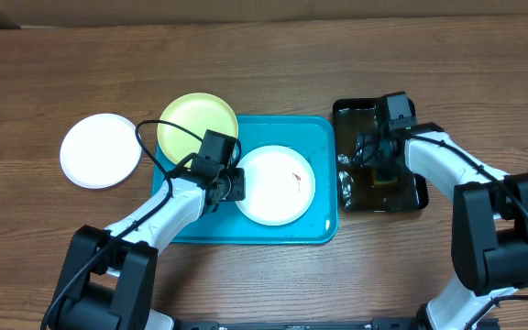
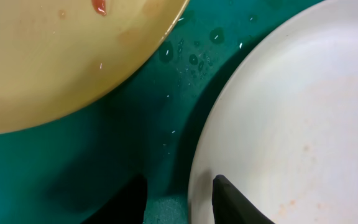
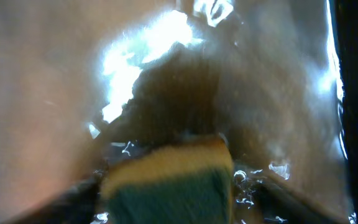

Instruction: Clean dirty plates on tray and stack at the side

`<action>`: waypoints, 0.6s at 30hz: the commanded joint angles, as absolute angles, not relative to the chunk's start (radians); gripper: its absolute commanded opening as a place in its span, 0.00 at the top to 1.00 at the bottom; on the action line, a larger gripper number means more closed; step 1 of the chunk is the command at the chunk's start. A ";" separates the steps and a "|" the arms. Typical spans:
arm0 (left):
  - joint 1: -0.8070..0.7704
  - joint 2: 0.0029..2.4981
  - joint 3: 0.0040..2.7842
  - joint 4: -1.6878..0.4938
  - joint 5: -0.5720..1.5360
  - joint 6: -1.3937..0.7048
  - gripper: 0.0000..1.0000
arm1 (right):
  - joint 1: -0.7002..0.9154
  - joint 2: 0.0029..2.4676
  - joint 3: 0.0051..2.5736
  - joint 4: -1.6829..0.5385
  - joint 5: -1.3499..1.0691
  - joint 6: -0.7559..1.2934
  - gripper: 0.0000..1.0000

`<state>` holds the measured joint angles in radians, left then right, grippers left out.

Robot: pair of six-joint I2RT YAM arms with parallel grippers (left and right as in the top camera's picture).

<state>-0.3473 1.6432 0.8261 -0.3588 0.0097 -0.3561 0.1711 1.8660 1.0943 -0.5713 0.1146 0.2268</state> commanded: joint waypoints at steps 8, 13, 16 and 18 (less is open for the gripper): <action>-0.354 1.655 0.847 -0.350 0.000 -0.337 0.71 | 0.168 1.873 1.183 -0.828 0.094 0.239 0.71; -0.354 1.655 0.847 -0.352 0.000 -0.337 0.67 | 0.168 1.872 1.184 -0.826 0.084 0.239 0.96; -0.354 1.655 0.847 -0.352 0.000 -0.337 0.66 | 0.168 1.872 1.193 -0.841 0.084 0.239 0.70; -0.354 1.655 0.847 -0.352 0.000 -0.337 0.66 | 0.168 1.872 1.193 -0.843 0.084 0.238 0.51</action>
<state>-0.3473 1.6432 0.8261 -0.3519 0.0101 -0.3557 0.1707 1.8713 1.1790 -0.8417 0.0891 0.2344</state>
